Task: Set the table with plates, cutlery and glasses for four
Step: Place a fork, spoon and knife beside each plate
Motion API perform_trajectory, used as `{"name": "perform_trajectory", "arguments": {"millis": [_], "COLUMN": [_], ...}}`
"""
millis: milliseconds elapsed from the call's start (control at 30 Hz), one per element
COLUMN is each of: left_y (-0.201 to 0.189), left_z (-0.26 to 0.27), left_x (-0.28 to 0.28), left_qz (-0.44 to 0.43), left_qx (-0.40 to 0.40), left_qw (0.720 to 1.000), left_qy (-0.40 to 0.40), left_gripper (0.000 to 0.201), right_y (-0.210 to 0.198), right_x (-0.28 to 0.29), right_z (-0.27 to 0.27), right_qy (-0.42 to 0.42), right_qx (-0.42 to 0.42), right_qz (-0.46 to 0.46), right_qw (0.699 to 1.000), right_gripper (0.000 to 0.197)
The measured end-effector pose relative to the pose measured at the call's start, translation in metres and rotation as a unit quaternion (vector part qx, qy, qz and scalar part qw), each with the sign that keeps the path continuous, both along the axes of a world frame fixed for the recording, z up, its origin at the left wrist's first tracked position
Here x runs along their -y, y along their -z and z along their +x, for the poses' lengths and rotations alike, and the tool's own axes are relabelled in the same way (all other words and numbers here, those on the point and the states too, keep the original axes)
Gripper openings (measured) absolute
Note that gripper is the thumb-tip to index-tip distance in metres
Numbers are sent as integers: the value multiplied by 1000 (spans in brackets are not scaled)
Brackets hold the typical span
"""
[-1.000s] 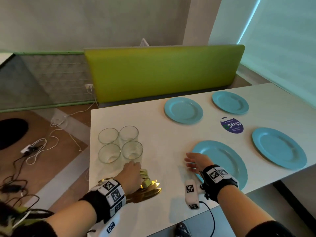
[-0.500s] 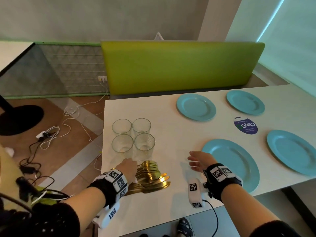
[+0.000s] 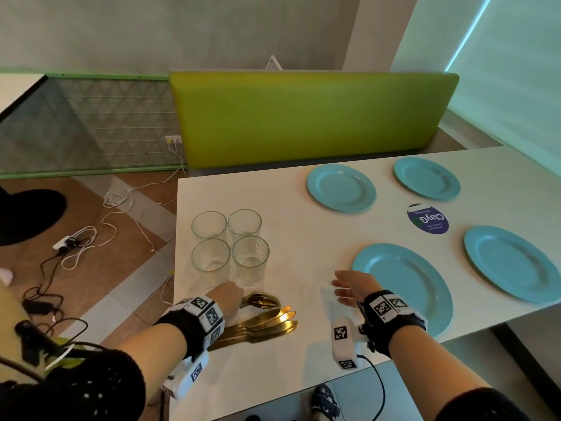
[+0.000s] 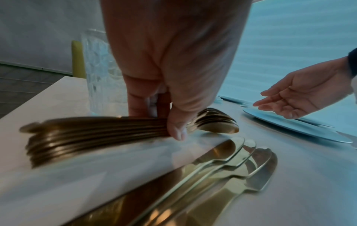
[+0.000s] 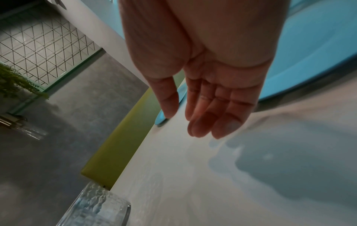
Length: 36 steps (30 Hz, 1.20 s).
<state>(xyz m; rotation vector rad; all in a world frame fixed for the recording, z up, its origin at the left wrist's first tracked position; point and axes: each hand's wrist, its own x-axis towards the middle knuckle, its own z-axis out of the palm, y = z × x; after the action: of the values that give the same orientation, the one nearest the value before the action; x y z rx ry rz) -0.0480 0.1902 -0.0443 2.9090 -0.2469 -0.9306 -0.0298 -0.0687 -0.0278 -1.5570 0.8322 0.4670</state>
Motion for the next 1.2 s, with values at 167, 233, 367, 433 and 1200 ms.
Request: {"name": "perform_trajectory", "arguments": {"millis": [167, 233, 367, 433, 1200], "left_y": [0, -9, -34, -42, -60], "left_z": [6, 10, 23, 31, 59], "left_x": [14, 25, 56, 73, 232], "left_qz": [-13, -43, -147, -215, -608], "left_qx": [10, 16, 21, 9, -259], "left_qw": [1000, 998, 989, 974, 703], "left_qy": [25, 33, -17, -75, -264], "left_gripper": [32, 30, 29, 27, 13], "right_y": [-6, -11, -20, -25, -48], "right_x": [2, 2, 0, 1, 102], "right_z": [1, 0, -6, -10, 4], "right_qy": [-9, -10, -39, -46, 12], "right_qx": [10, 26, 70, 90, 158], "right_qz": [-5, 4, 23, 29, 59], "right_qw": [1000, 1000, 997, 994, 986], "right_gripper": [9, 4, 1, 3, 10]}}
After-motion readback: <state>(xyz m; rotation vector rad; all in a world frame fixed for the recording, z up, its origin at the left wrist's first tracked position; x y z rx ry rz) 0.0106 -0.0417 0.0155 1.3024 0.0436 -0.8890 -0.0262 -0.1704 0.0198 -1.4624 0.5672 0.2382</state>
